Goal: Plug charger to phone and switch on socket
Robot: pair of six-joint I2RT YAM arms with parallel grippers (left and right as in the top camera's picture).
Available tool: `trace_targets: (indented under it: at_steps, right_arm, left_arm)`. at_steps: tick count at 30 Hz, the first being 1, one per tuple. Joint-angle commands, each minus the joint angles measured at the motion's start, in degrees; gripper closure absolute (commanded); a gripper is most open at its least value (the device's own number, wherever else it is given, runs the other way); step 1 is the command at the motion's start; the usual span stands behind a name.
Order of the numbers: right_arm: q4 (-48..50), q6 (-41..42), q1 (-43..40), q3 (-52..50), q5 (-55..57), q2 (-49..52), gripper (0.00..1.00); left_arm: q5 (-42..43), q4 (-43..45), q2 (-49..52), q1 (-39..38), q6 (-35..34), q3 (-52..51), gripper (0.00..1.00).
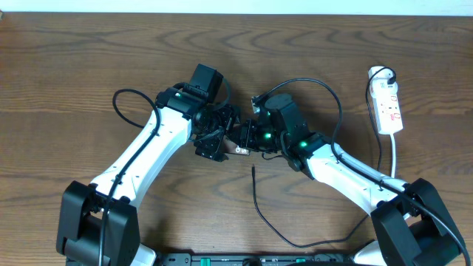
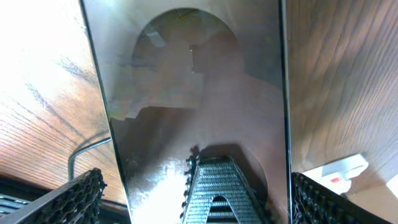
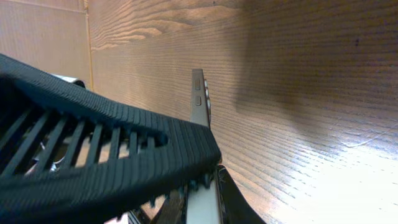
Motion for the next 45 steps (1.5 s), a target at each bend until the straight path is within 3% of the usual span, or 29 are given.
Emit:
trace_targets:
  at_steps: [1, 5, 19, 22, 24, 30, 34, 37, 45]
  right_arm:
    - [-0.1, -0.5, -0.3, 0.9, -0.6, 0.0, 0.99]
    - [-1.9, -0.6, -1.9, 0.9, -0.6, 0.0, 0.99]
    - [-2.8, -0.6, -11.5, 0.9, -6.7, 0.0, 0.99]
    - [-2.6, -0.5, -13.4, 0.9, -7.2, 0.0, 0.99]
    - [-2.2, -0.5, -14.6, 0.9, -8.6, 0.0, 0.99]
    - [0.2, -0.3, -19.3, 0.9, -13.4, 0.0, 0.99]
    - [2.0, 1.7, -22.2, 0.9, -16.9, 0.0, 0.99]
    - [3.1, 3.1, -23.6, 0.9, -17.8, 0.0, 0.99]
    - [9.0, 8.4, -24.2, 0.9, -19.7, 0.0, 0.99]
  left_arm:
    - [3.2, -0.3, -1.4, 0.6, 4.8, 1.6, 0.09]
    - [6.8, -0.4, -1.4, 2.4, 9.3, 1.6, 0.09]
    - [10.0, 0.9, -1.4, 11.1, 36.6, 1.6, 0.09]
    - [8.0, 1.9, -1.4, 12.3, 44.3, 1.6, 0.22]
    - [5.9, 1.8, -1.4, 12.9, 46.5, 1.1, 0.22]
    - [6.6, 5.7, -1.4, 15.5, 47.0, -2.5, 0.17]
    - [16.1, 17.2, -1.4, 16.6, 45.9, -6.8, 0.07]
    - [23.6, 29.7, -1.4, 17.0, 39.9, -10.9, 0.05]
    - [28.7, 52.6, -1.4, 17.0, 25.6, -19.4, 0.04]
